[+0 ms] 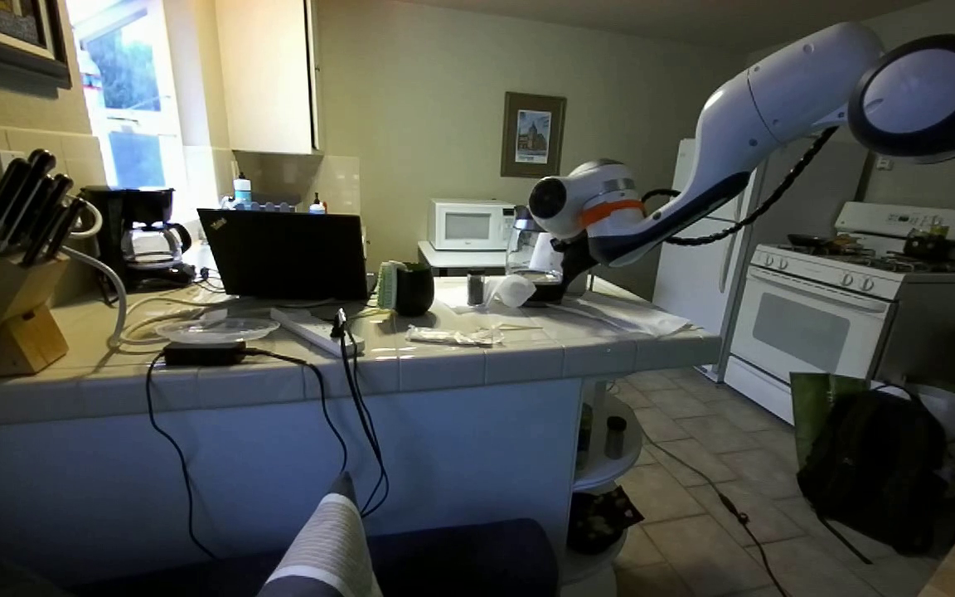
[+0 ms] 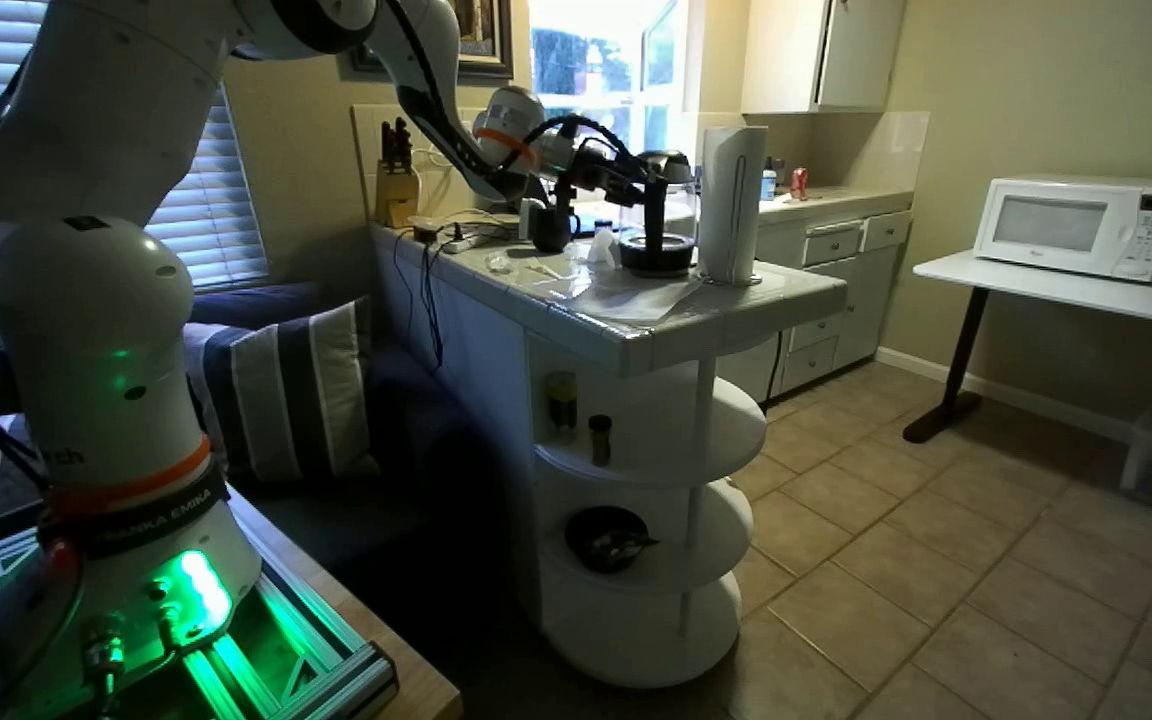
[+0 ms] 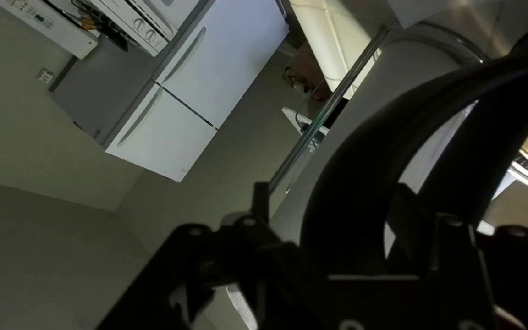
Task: Move the coffee pot to the right edge of the counter
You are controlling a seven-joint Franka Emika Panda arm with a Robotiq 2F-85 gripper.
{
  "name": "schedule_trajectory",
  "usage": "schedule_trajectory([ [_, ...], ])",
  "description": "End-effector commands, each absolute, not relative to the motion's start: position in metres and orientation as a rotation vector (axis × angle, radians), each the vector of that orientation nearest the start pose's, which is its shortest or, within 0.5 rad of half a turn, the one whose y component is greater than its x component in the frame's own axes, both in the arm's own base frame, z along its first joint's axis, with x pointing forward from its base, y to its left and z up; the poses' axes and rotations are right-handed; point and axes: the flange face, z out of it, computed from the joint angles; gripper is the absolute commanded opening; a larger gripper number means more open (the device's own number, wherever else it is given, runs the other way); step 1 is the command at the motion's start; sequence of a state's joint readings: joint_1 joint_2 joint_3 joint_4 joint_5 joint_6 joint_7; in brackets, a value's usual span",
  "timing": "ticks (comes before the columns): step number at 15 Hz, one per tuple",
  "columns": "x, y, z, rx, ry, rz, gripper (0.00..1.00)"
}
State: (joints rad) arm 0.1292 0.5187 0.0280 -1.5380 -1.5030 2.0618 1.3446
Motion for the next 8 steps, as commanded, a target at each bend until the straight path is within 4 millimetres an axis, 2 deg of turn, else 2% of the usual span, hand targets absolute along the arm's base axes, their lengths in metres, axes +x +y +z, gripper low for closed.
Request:
schedule_trajectory([
  [1, 0.7224, 0.0581, 0.3958, 1.957, -0.404, 1.075, 0.35],
  [4, 0.7218, 0.0638, 0.3965, 1.968, -0.430, 1.086, 0.15],
  [8, 0.7215, 0.0652, 0.3995, 1.972, -0.448, 1.109, 0.15],
])
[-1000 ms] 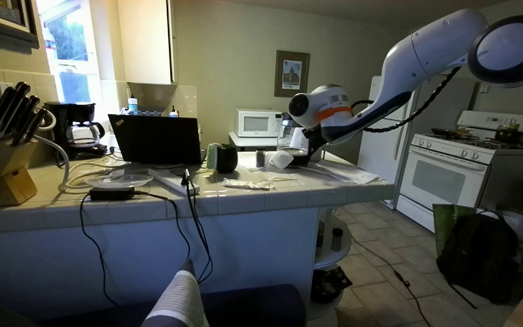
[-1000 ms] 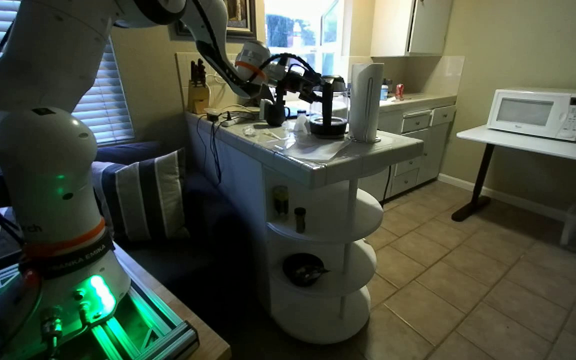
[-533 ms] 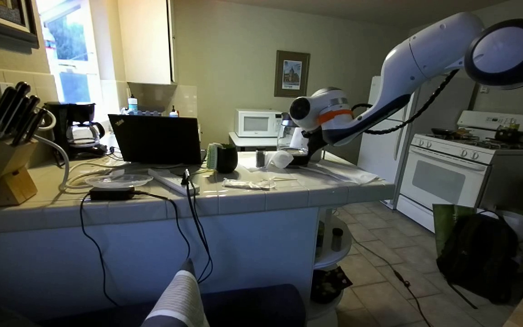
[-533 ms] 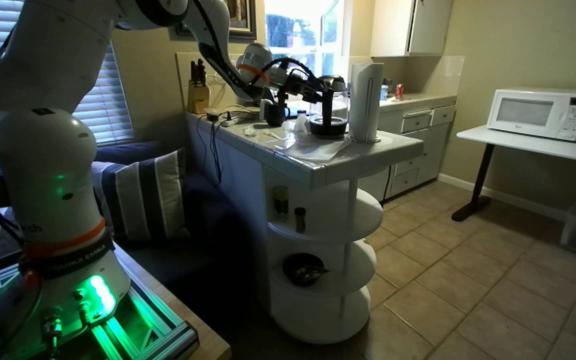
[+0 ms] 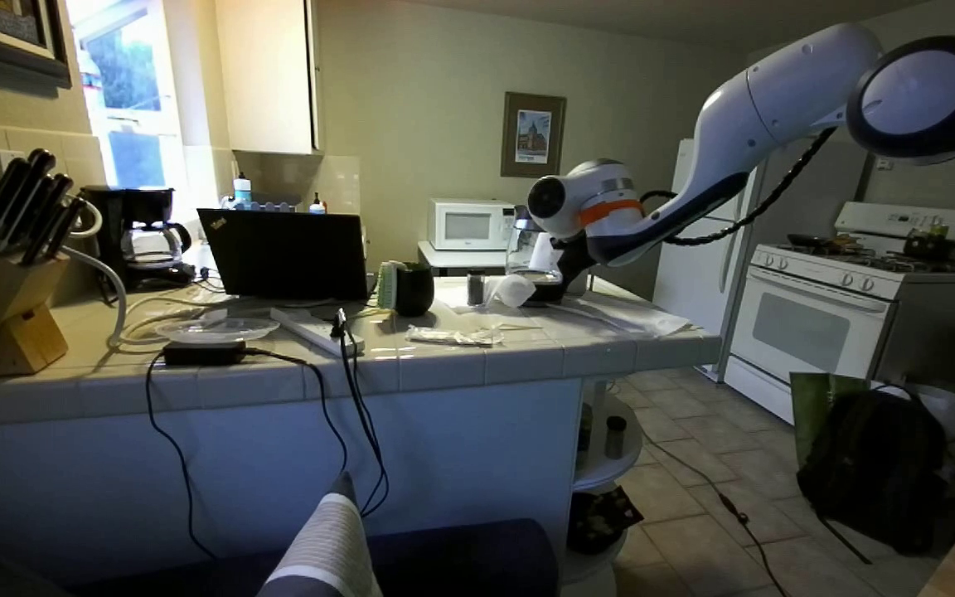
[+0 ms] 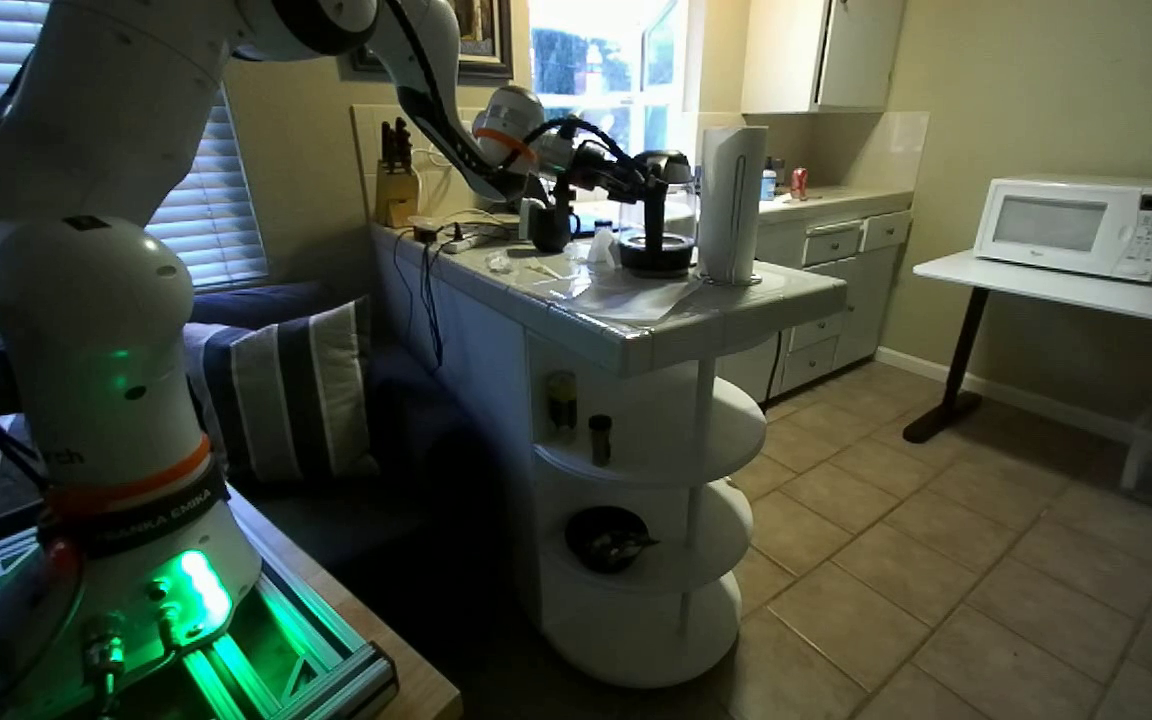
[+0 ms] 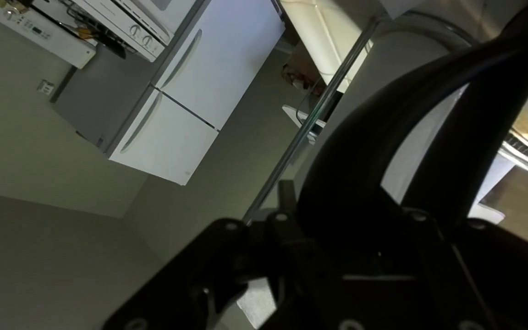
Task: Move the coffee pot to the right edge of the counter
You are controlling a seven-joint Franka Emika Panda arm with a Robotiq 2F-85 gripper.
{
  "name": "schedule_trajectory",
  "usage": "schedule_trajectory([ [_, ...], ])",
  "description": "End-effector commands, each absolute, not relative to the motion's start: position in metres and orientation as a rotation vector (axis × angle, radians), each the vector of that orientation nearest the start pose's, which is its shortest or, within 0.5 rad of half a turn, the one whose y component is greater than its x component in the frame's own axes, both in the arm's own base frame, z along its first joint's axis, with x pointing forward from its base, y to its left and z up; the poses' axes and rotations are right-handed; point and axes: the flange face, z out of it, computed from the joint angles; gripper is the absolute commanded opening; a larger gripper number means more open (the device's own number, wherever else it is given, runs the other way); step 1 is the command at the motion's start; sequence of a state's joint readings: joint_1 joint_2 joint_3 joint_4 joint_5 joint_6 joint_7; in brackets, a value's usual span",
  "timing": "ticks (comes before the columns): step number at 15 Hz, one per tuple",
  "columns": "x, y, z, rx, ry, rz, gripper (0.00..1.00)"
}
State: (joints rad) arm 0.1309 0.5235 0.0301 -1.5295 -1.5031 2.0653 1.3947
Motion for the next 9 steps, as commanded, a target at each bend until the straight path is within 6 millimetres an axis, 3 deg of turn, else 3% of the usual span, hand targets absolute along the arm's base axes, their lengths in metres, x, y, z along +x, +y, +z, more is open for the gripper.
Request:
schedule_trajectory([
  [1, 0.722, 0.066, 0.402, 1.975, -0.468, 1.124, 0.15],
  [9, 0.721, 0.074, 0.428, 1.963, -0.635, 1.334, 0.15],
])
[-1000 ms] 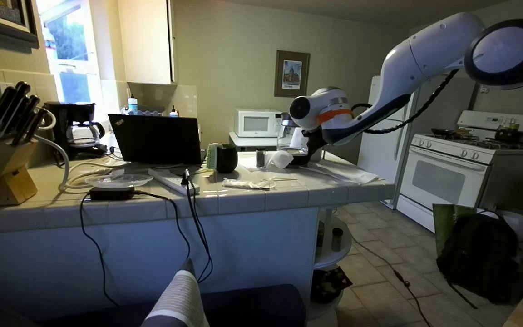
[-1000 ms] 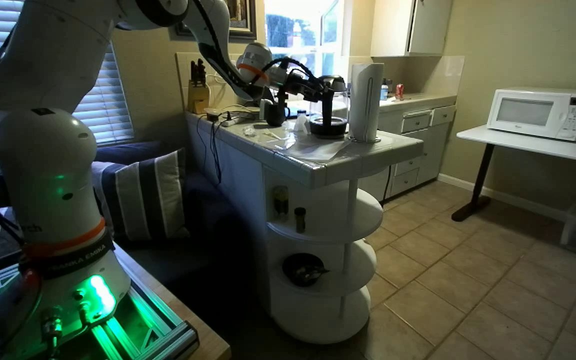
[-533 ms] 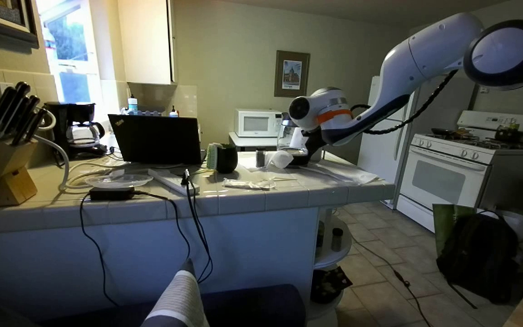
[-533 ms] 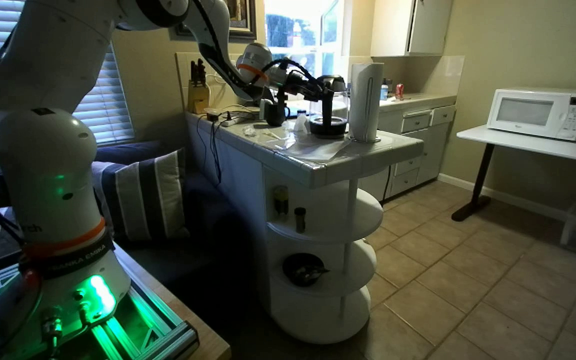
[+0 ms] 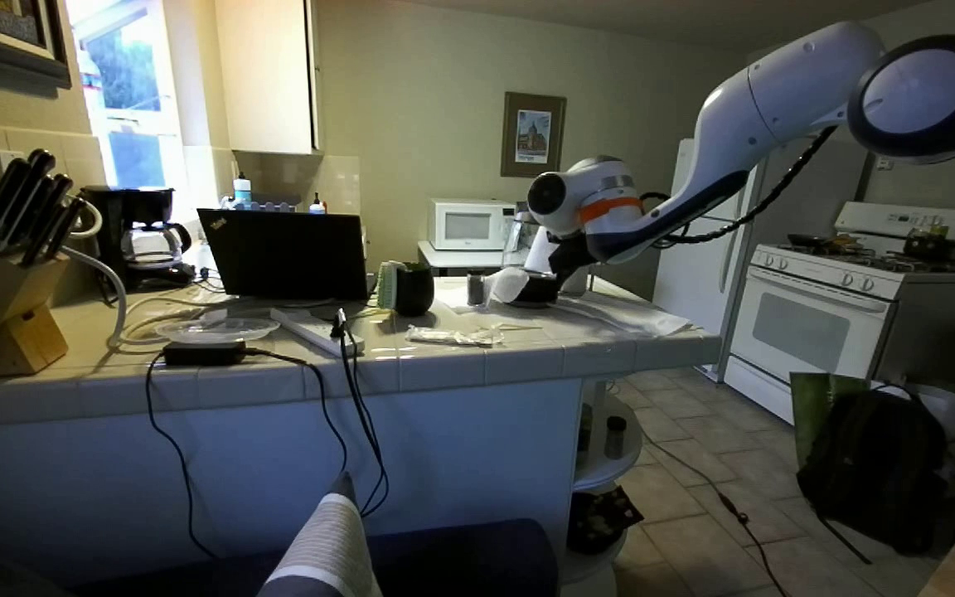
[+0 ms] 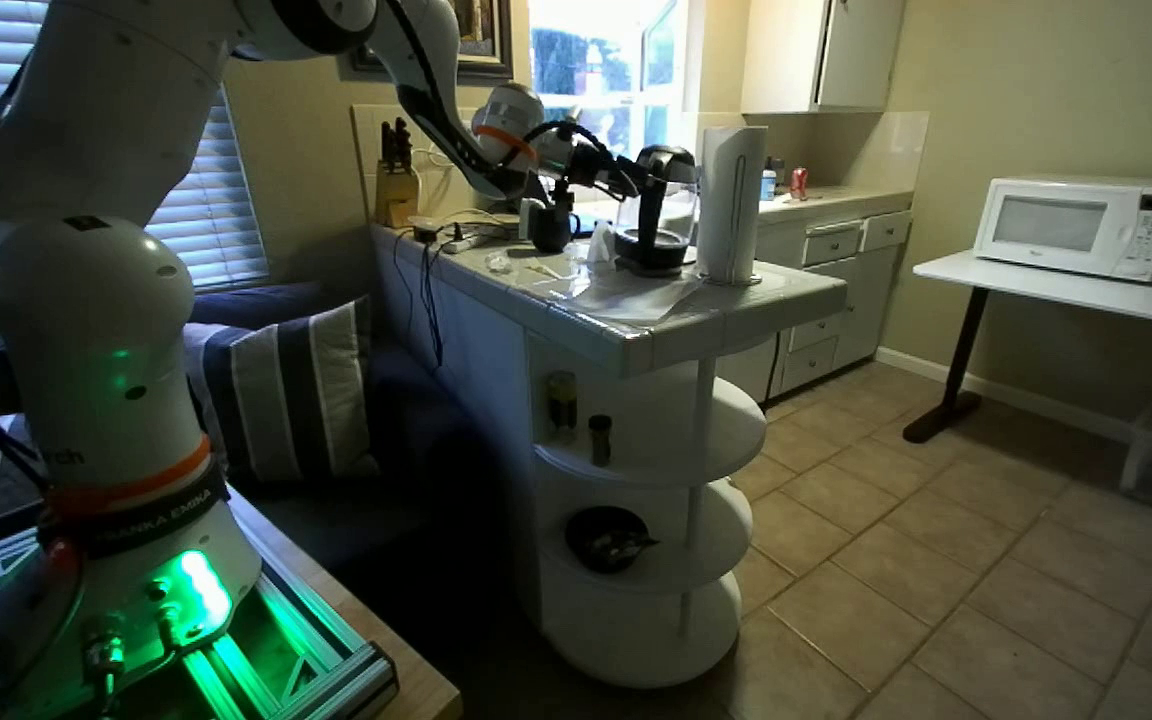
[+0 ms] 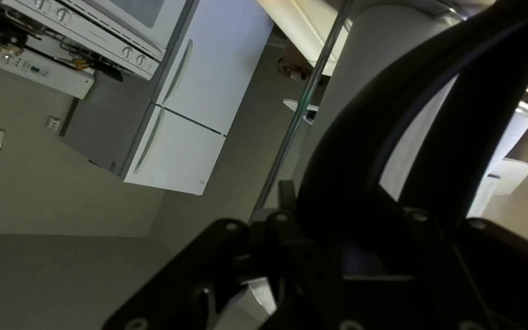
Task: Move the coffee pot to the right edge of the counter
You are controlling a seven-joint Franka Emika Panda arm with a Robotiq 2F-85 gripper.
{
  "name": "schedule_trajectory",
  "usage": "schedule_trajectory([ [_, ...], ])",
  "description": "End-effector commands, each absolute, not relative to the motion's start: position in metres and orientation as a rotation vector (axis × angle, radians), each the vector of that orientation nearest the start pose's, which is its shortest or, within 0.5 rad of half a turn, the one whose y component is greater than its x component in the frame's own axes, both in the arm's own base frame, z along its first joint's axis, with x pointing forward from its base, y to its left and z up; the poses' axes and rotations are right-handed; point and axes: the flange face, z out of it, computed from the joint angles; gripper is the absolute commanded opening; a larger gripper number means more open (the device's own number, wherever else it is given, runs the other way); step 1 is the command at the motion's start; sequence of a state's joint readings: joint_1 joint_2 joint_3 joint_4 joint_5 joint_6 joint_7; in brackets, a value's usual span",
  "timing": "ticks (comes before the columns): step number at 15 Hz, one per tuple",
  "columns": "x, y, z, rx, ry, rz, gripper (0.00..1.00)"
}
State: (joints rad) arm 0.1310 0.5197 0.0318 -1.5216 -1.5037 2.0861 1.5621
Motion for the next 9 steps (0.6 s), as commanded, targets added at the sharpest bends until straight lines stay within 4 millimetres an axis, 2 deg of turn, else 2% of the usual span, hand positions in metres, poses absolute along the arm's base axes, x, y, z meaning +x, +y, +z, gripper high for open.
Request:
schedule_trajectory([
  [1, 0.721, 0.076, 0.430, 1.964, -0.636, 1.355, 0.15],
  [9, 0.720, 0.092, 0.447, 1.880, -0.575, 1.525, 0.15],
])
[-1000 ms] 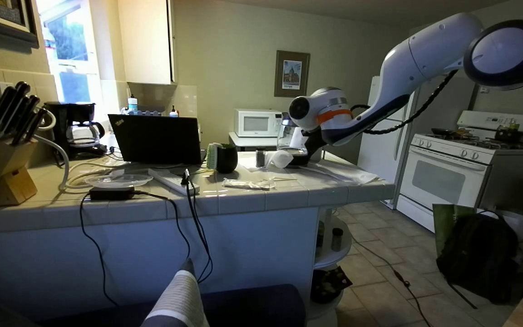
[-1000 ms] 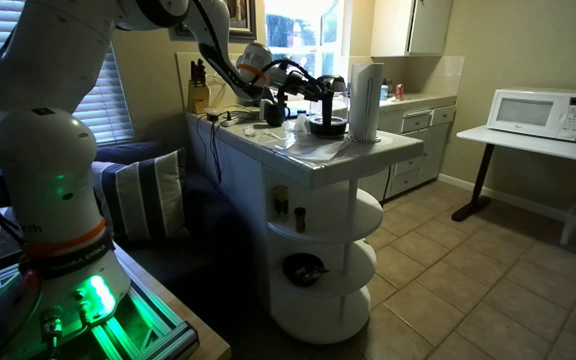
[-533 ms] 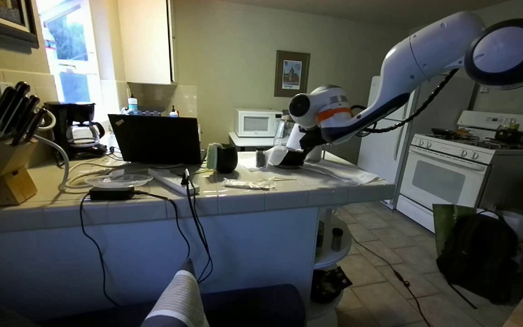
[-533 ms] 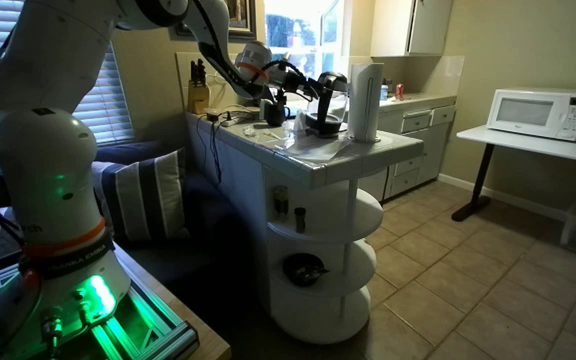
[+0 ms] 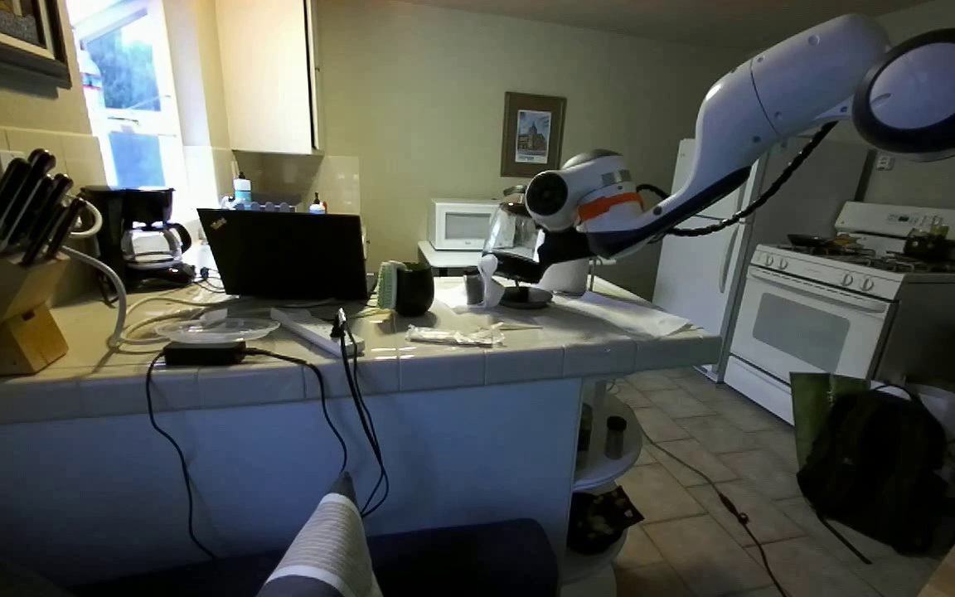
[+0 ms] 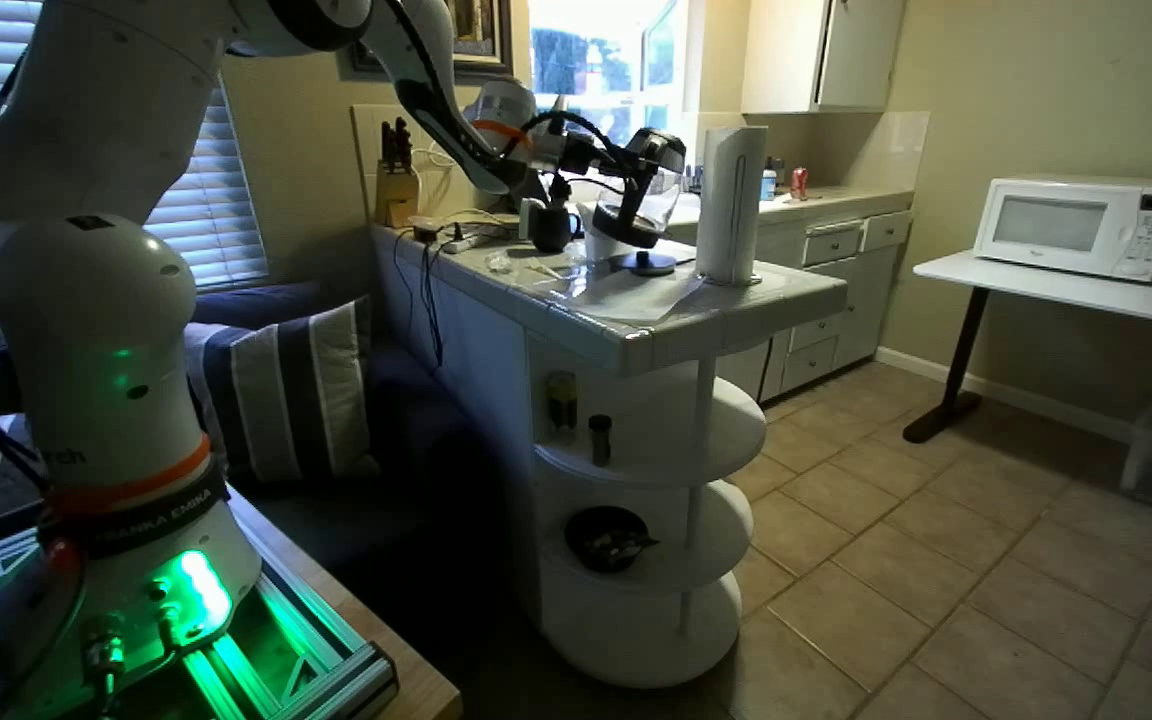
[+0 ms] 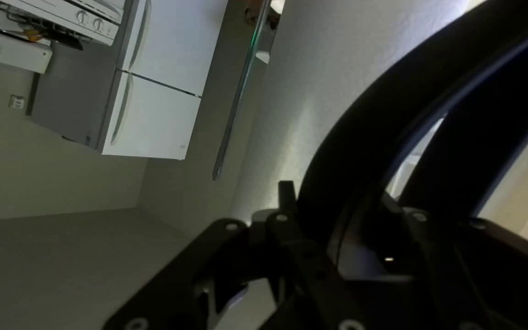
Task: Move the coffee pot to the right edge of the counter
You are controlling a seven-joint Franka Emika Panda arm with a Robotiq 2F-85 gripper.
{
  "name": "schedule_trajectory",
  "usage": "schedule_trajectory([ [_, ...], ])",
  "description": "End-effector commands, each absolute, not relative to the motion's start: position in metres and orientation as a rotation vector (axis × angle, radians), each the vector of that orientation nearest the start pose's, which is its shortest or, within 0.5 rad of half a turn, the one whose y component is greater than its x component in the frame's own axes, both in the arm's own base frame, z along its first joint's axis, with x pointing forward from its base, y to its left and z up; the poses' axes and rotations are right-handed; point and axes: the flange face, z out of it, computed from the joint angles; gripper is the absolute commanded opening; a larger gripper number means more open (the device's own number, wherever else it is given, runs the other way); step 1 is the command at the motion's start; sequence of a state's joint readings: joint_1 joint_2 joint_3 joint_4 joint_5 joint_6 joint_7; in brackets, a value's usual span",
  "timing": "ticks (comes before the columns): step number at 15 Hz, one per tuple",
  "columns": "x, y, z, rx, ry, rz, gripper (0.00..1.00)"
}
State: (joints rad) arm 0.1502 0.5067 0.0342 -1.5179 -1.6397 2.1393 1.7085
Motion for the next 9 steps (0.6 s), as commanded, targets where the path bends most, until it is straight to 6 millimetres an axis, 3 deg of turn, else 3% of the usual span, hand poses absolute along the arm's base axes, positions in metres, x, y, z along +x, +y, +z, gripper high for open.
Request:
schedule_trajectory([
  [1, 0.719, 0.094, 0.449, 1.872, -0.567, 1.539, 0.15],
  [9, 0.683, 0.094, 0.473, 1.747, -0.539, 1.541, 0.15],
])
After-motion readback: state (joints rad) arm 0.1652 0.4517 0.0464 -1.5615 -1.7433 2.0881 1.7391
